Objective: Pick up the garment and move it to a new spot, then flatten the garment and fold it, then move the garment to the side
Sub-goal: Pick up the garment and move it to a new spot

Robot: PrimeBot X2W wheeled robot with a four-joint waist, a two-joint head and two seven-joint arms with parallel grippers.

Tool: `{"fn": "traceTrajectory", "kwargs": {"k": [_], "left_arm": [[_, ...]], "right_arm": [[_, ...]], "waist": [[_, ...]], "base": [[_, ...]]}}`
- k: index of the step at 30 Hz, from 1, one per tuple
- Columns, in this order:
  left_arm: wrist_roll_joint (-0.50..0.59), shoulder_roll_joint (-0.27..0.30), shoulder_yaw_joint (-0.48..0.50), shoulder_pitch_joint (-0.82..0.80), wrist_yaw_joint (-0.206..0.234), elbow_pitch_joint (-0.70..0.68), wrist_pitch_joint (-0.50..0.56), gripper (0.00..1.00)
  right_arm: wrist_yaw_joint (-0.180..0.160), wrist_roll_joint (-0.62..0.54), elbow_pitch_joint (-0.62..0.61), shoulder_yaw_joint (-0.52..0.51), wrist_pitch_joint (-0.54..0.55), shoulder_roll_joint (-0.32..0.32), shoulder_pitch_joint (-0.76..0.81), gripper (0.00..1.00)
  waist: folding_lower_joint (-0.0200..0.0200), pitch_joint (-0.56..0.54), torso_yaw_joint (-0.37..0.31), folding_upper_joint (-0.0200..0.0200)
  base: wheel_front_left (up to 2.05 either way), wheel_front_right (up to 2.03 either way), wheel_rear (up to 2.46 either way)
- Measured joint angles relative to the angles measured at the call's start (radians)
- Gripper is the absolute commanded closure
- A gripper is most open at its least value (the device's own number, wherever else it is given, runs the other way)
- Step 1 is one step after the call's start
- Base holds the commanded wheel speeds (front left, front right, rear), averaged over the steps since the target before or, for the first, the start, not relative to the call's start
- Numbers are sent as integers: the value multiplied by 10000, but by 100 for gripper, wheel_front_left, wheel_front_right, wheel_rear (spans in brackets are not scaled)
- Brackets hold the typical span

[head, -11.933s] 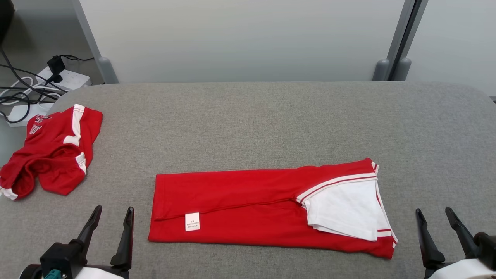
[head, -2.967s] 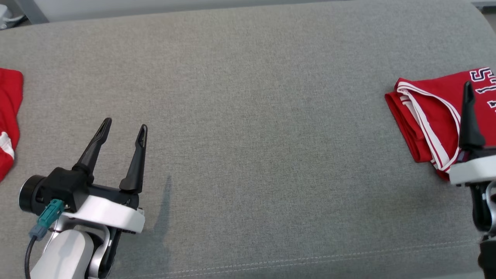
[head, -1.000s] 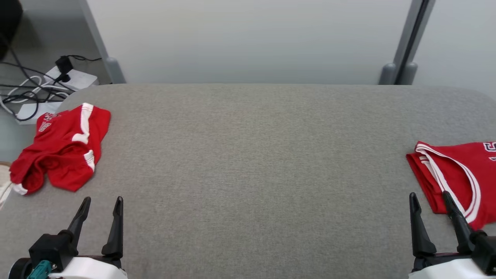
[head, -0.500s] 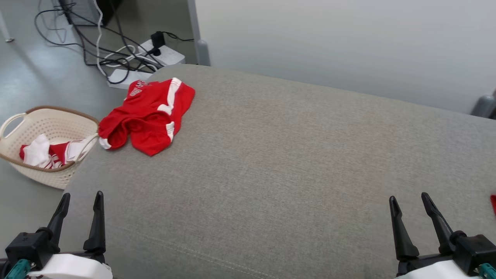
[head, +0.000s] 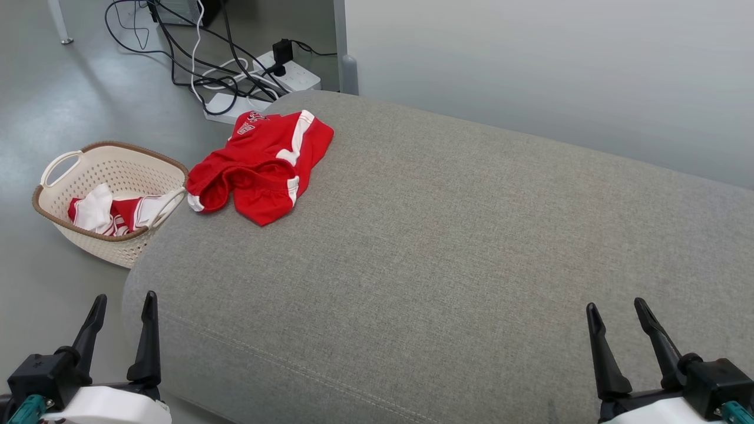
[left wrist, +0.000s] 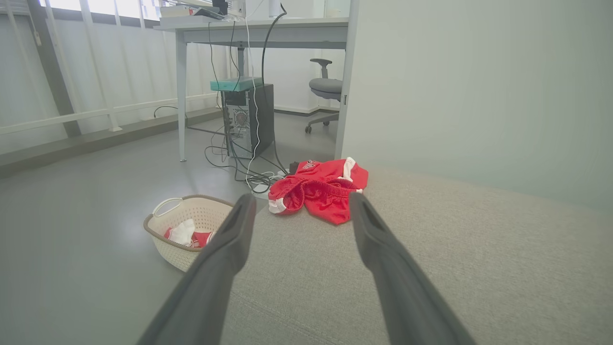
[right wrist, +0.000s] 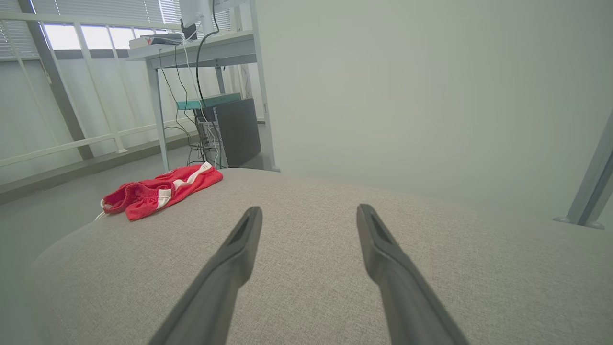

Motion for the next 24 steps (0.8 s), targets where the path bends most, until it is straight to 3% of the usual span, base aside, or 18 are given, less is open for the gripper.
{"fn": "traceTrajectory", "kwargs": {"k": [8,11,17,22,24], "left_arm": [[-27,67,-6,-277,-88,-105,79,0],[-17,497,38,-1223,-280,-399,403,0],[-326,1390,176,-4340,-1352,-213,1453,0],[-1009,1902,142,-6615,-2406,1906,2775,0],[-1152,1942,109,-7028,-2543,2435,3020,0]], "right_arm": [[0,13,8,75,2,0,-1,0],[0,10,-40,174,88,0,-19,0],[0,-217,-328,253,357,-17,-420,0],[-2,-349,-481,439,464,-73,-669,0],[0,-357,-545,474,497,-75,-721,0]], "waist": [[0,84,-70,0],[1,176,-173,0],[0,565,-678,0],[1,1062,-1374,0],[1,1205,-1509,0]], "base": [[0,0,0],[0,0,0],[0,0,0],[0,0,0],[0,0,0]]}}
